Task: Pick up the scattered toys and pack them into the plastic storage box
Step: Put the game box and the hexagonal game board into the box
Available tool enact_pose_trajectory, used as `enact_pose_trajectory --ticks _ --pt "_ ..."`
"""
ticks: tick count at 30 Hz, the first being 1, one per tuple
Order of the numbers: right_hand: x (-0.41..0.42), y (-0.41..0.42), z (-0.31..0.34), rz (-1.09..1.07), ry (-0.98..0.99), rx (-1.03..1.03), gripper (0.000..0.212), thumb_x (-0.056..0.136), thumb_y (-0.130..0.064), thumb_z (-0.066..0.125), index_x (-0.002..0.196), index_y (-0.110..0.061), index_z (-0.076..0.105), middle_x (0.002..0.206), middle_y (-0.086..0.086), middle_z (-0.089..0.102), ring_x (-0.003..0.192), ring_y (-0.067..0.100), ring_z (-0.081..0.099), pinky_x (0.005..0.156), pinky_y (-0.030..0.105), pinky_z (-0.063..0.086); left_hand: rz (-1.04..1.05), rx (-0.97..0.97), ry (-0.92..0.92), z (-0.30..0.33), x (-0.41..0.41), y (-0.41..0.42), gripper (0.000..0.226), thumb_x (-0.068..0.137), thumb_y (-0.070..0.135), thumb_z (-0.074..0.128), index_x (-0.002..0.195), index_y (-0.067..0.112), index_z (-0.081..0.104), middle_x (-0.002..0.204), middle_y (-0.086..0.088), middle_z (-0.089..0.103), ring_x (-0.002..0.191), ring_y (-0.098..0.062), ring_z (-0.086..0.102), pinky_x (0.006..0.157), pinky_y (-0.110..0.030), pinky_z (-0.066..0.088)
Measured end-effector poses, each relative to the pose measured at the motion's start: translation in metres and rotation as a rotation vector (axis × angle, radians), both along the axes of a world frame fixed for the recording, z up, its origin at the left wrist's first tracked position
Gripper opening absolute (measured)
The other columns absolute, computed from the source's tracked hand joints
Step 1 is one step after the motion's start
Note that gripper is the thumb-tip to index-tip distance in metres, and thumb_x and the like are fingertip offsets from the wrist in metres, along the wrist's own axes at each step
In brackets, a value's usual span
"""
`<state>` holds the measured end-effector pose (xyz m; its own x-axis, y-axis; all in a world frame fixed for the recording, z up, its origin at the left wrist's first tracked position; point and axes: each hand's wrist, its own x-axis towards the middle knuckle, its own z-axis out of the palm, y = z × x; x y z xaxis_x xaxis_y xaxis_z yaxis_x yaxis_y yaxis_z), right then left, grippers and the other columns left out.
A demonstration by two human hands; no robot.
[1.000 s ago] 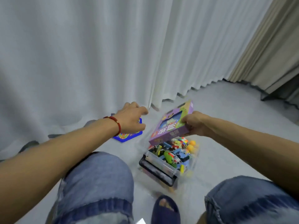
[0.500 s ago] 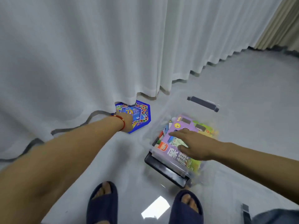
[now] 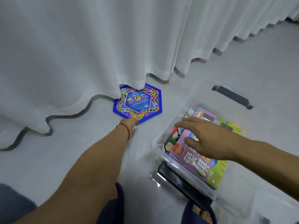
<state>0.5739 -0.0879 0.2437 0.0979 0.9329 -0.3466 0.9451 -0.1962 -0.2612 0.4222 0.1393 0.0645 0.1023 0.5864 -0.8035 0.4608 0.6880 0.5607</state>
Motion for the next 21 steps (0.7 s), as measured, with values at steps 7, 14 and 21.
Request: enact_pose_trajectory --ticks 7,14,21 --pt "0.007 0.030 -0.019 -0.118 0.037 0.095 0.044 0.103 -0.027 0.044 0.146 -0.030 0.042 0.146 -0.008 0.044 0.128 0.008 0.044 0.085 0.004 0.018 0.440 -0.257 -0.285 0.000 0.047 0.028 0.050 0.076 0.017 0.067 0.123 0.015 0.050 0.125 -0.008 0.042 0.121 -0.036 0.043 0.093 -0.062 0.048" --pt "0.012 0.038 -0.028 -0.188 0.052 0.086 0.041 0.101 -0.029 0.045 0.142 -0.032 0.047 0.141 -0.007 0.043 0.115 0.009 0.051 0.084 0.014 0.030 0.608 -0.205 -0.247 -0.025 0.070 0.033 0.068 0.061 0.032 0.070 0.122 0.013 0.047 0.094 -0.008 0.054 0.087 -0.027 0.058 0.090 -0.050 0.052" --pt "0.019 0.033 -0.024 -0.194 0.042 0.094 0.041 0.100 -0.026 0.045 0.141 -0.030 0.047 0.141 -0.007 0.042 0.113 0.014 0.055 0.091 0.026 0.046 0.507 -0.201 -0.390 -0.013 0.053 0.039 0.043 0.087 0.017 0.071 0.124 0.012 0.050 0.104 -0.012 0.067 0.085 -0.027 0.067 0.050 -0.042 0.055"
